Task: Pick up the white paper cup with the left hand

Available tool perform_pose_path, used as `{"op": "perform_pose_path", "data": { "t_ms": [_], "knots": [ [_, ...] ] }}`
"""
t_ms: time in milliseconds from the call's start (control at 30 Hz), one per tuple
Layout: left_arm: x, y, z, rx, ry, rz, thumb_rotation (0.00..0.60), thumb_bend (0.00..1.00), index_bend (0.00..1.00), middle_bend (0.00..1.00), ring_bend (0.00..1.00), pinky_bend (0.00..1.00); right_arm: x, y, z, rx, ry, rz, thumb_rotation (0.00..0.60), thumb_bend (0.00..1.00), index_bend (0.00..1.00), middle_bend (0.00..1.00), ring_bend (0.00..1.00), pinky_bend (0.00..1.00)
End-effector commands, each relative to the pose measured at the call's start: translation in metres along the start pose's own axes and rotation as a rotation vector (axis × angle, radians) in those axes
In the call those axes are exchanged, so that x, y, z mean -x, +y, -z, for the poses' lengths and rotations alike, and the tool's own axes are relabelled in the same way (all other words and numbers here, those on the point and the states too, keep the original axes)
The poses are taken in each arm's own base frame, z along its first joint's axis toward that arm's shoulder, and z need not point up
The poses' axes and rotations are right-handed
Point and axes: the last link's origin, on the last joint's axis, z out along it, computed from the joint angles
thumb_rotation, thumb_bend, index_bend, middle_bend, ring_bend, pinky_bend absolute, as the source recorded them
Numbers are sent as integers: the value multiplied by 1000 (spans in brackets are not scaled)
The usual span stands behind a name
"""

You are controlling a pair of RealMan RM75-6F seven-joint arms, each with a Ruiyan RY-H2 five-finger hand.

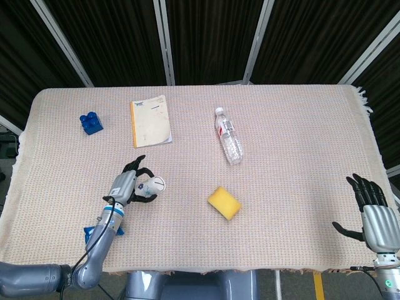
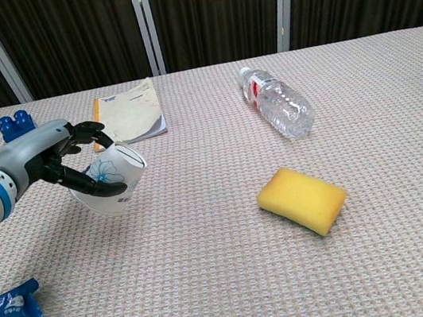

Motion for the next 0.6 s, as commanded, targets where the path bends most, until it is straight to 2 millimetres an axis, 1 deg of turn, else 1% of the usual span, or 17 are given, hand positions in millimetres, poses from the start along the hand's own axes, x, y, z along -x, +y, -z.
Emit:
{"op": "perform_pose_path", "data": {
  "t_ms": [33, 167, 333, 500, 600],
  "knots": [
    [11, -21, -1, 11, -1, 65, 600, 133, 415, 0, 0, 0, 1, 0, 0, 0, -2, 0, 600, 63, 48, 0, 0, 0],
    [15, -30, -4, 19, -34, 74, 600, 132, 416, 0, 0, 0, 1, 0, 0, 0, -1, 1, 600, 63, 49, 0, 0, 0],
    [19, -43, -5, 33, -67, 39, 600, 131, 415, 0, 0, 0, 0, 1, 0, 2, 1, 0, 600, 63, 48, 0, 0, 0],
    [18, -51, 0, 41, -79, 11, 600, 132, 407, 0, 0, 0, -1, 1, -1, 1, 5, -2, 600, 64, 48, 0, 0, 0],
    [14, -54, 7, 53, -80, -9, 600, 132, 384, 0, 0, 0, 0, 0, -1, -1, 5, -2, 600, 64, 48, 0, 0, 0]
  ]
}}
